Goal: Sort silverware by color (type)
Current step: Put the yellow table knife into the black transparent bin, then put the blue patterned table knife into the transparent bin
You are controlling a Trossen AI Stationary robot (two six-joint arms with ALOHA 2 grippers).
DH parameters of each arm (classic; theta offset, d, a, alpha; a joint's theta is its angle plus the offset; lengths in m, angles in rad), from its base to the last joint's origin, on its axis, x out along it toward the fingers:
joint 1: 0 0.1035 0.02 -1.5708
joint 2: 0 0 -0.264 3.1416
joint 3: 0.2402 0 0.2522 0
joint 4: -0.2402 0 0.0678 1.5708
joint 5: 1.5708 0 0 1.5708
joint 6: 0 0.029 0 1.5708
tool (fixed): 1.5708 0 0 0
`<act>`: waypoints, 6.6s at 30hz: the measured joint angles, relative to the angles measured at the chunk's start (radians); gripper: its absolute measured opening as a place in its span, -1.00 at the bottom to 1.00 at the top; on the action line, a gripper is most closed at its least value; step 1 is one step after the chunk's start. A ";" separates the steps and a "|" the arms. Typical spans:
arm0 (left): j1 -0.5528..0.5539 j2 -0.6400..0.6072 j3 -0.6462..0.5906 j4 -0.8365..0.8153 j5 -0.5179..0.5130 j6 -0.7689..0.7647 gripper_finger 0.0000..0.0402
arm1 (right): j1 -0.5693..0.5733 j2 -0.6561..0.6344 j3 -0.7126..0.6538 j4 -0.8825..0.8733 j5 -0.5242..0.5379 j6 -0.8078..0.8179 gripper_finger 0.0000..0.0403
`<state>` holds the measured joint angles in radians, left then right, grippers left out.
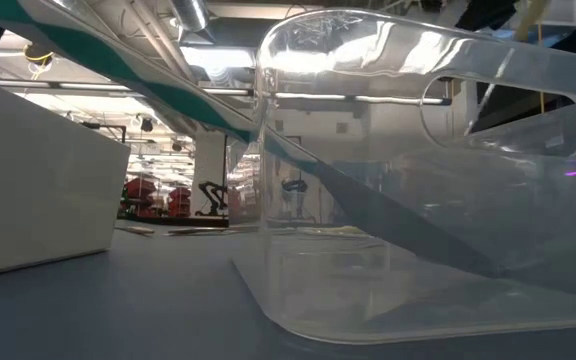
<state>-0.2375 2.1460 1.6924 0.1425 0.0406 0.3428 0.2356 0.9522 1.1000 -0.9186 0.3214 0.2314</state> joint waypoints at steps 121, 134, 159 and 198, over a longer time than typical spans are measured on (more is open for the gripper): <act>0.073 -1.086 -0.835 -0.484 -0.448 -0.546 -0.26 | -0.285 0.280 -0.077 -0.339 -0.258 -0.452 -0.15; 0.074 -1.086 -0.835 -0.485 -0.474 -0.546 -0.26 | -0.282 0.281 -0.380 -0.007 -0.359 -0.577 -0.16; 0.074 -1.085 -0.835 -0.485 -0.486 -0.546 -0.26 | -0.282 0.282 -0.549 0.222 -0.392 -0.686 -0.16; 0.074 -1.085 -0.835 -0.485 -0.496 -0.546 -0.26 | -0.282 0.328 -0.598 0.259 -0.420 -0.685 -0.59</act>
<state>-0.1638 1.0607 0.8574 -0.3428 -0.4553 -0.2028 -0.0460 1.2804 0.5021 -0.6593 -0.0982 -0.4538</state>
